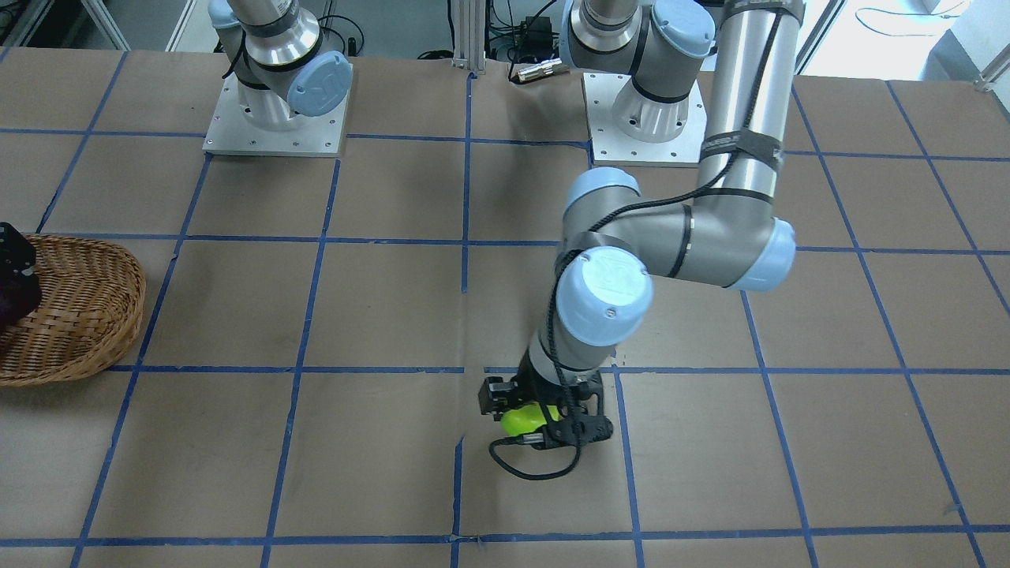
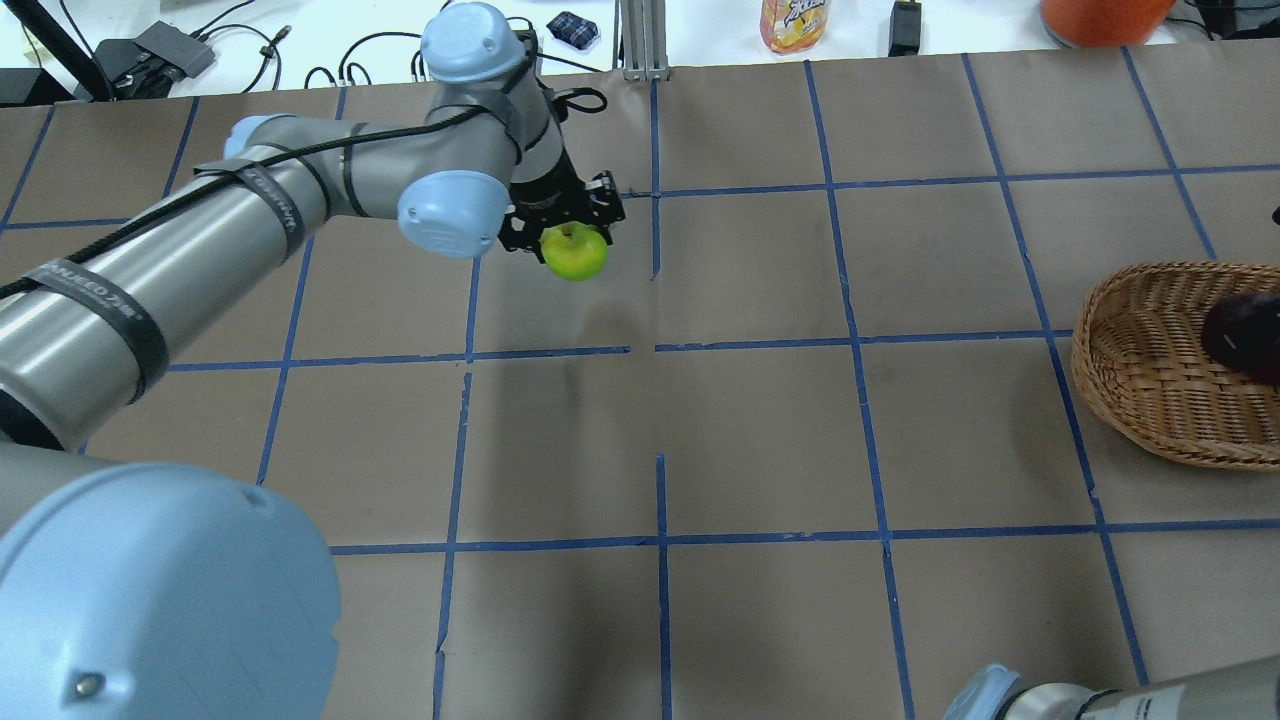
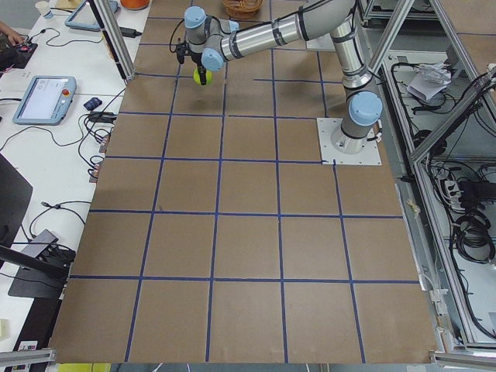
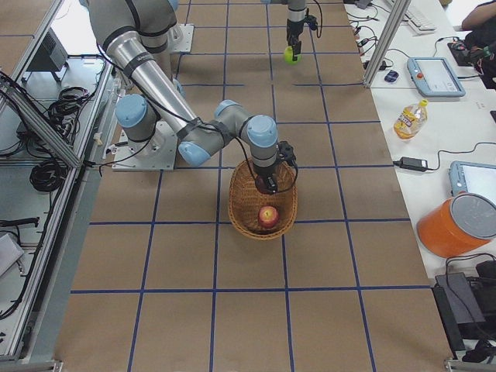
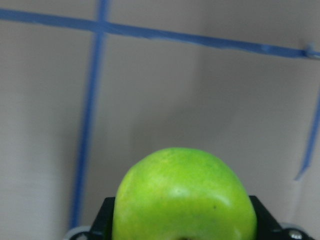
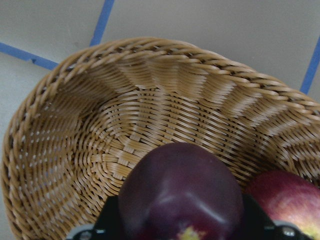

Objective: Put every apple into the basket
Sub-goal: 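Set the green apple at table center with left gripper while right gripper approaches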

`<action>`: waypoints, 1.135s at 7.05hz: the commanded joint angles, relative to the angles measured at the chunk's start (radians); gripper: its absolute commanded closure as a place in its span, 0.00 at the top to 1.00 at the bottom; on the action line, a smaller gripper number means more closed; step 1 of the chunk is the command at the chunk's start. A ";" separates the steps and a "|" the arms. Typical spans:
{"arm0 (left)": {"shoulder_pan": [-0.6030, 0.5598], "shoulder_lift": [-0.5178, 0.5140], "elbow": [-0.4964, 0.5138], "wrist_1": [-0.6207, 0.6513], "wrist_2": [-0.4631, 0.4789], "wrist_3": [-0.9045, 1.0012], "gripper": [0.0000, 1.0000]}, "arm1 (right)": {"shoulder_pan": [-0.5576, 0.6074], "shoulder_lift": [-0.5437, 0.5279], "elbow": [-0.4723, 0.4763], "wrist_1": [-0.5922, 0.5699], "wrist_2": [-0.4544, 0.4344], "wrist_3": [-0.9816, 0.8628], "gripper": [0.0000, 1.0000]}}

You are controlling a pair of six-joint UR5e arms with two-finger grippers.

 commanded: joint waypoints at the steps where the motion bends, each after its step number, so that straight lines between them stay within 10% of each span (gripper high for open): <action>1: -0.069 -0.016 -0.024 0.021 0.001 -0.106 0.10 | -0.010 0.044 -0.008 -0.001 0.002 -0.022 1.00; 2: -0.071 -0.019 -0.070 0.064 0.001 -0.105 0.14 | -0.006 0.027 -0.008 0.002 0.006 -0.019 1.00; 6: -0.086 -0.016 -0.195 0.303 -0.008 -0.107 1.00 | 0.220 -0.150 -0.005 0.126 0.072 0.281 1.00; 8: -0.068 0.057 -0.169 0.197 0.001 -0.050 1.00 | 0.458 -0.151 -0.005 0.113 0.062 0.609 1.00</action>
